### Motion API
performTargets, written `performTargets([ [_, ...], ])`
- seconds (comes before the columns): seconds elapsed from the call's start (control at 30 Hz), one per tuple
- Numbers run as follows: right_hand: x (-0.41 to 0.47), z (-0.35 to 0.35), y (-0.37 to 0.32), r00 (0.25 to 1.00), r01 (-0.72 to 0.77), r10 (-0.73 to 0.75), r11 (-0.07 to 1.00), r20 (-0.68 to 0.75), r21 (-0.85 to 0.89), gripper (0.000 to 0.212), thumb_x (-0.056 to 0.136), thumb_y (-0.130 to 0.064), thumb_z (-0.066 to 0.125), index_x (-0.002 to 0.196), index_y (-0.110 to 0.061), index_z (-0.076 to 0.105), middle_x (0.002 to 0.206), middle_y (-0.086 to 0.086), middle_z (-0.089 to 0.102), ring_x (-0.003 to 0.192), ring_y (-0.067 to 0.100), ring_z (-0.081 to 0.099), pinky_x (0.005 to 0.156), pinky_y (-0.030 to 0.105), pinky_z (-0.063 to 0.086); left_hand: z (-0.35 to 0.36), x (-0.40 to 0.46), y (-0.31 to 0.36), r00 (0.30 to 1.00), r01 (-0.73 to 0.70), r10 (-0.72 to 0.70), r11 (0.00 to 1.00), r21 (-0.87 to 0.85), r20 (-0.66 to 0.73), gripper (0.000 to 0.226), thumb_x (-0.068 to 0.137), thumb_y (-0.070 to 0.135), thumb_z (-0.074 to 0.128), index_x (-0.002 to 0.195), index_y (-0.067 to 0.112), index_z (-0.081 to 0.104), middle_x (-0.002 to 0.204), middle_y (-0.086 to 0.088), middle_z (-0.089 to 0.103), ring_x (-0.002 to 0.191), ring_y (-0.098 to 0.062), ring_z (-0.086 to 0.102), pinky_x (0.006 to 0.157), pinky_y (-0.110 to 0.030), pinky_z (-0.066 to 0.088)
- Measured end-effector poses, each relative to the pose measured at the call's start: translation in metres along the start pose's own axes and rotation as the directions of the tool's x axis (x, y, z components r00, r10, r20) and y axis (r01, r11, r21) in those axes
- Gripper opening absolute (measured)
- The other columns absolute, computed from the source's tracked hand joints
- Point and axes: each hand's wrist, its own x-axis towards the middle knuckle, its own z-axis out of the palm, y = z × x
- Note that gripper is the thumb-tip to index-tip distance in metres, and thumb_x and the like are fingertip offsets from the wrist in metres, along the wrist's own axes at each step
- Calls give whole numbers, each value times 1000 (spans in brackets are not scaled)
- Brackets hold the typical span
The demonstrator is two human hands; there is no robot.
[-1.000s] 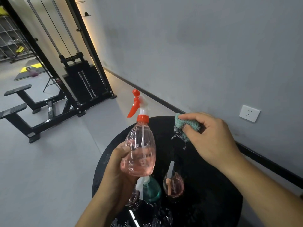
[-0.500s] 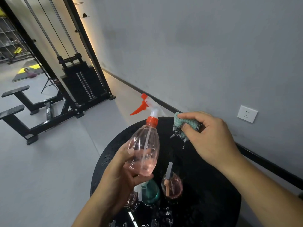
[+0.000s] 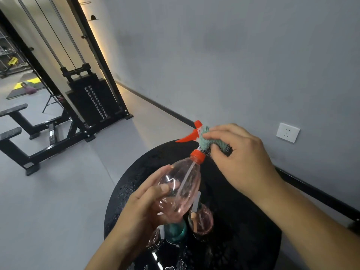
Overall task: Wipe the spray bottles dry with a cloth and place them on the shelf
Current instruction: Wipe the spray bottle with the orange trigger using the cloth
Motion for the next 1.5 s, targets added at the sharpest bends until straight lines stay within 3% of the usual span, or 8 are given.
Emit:
performTargets([
  [0.4, -1, -1, 2, 993, -86, 89, 996, 73, -37, 31, 95, -8, 66, 120, -22, 77, 119, -17, 63, 105, -9, 58, 87, -7, 37, -5, 0, 1, 1000, -15, 14, 1000, -23, -21, 68, 65, 45, 79, 132, 37, 73, 127, -17, 75, 104, -48, 75, 79, -55, 63],
  [0.57, -5, 4, -8, 996, 4, -4, 1000, 85, 5, 32, 94, -6, 67, 119, -23, 76, 121, -16, 64, 114, -6, 59, 95, 0, 41, 0, 0, -1, 1000, -3, 3, 1000, -7, -21, 61, 72, 39, 78, 133, 37, 73, 126, -15, 76, 97, -43, 75, 70, -46, 62],
  [0.73, -4, 4, -1, 982, -101, 104, 994, 155, -30, 29, 95, -10, 65, 117, -24, 77, 117, -21, 62, 105, -13, 57, 84, -8, 38, -4, 2, -2, 999, 4, -4, 1000, 4, -47, 68, 66, 43, 80, 133, 37, 73, 126, -17, 76, 102, -47, 75, 79, -52, 62],
  [0.93, 1, 4, 1, 996, -87, 88, 996, -21, 9, 31, 95, -8, 67, 120, -24, 76, 115, -19, 62, 103, -27, 50, 86, -9, 33, -1, 3, -4, 997, 11, -8, 999, 41, -72, 49, 76, 31, 73, 124, 42, 77, 118, -13, 79, 97, -42, 77, 70, -46, 63],
  [1.07, -2, 9, -1, 995, -92, 89, 994, 46, 52, 32, 95, -7, 68, 121, -25, 76, 119, -20, 64, 111, -18, 55, 90, -4, 38, 5, 2, -7, 997, 9, -6, 999, 42, -72, 51, 75, 27, 77, 125, 41, 78, 123, -7, 79, 98, -34, 80, 83, -58, 65],
  [1.17, -6, 12, -7, 991, -49, 38, 996, 132, 76, 32, 95, -7, 68, 120, -26, 77, 122, -20, 66, 117, -12, 56, 97, -1, 38, 7, 2, -9, 998, 8, -6, 999, 38, -64, 53, 73, 25, 79, 124, 40, 78, 119, -5, 81, 90, -32, 81, 70, -48, 65],
  [1.33, 2, 7, 3, 995, -101, 101, 993, 4, 55, 32, 94, -7, 68, 119, -26, 77, 120, -18, 66, 111, -13, 57, 91, -4, 38, 6, 1, -5, 997, 1, 5, 998, 69, -79, 56, 73, 25, 81, 126, 40, 77, 117, -6, 81, 93, -37, 80, 69, -46, 64],
  [1.5, -7, 13, -7, 983, -68, 52, 994, 174, 85, 33, 96, -10, 67, 122, -29, 75, 124, -21, 64, 119, -10, 56, 98, 1, 41, 9, 2, -9, 997, 19, -11, 995, 101, -80, 59, 75, 23, 91, 128, 42, 76, 117, -4, 81, 96, -36, 80, 71, -47, 66],
])
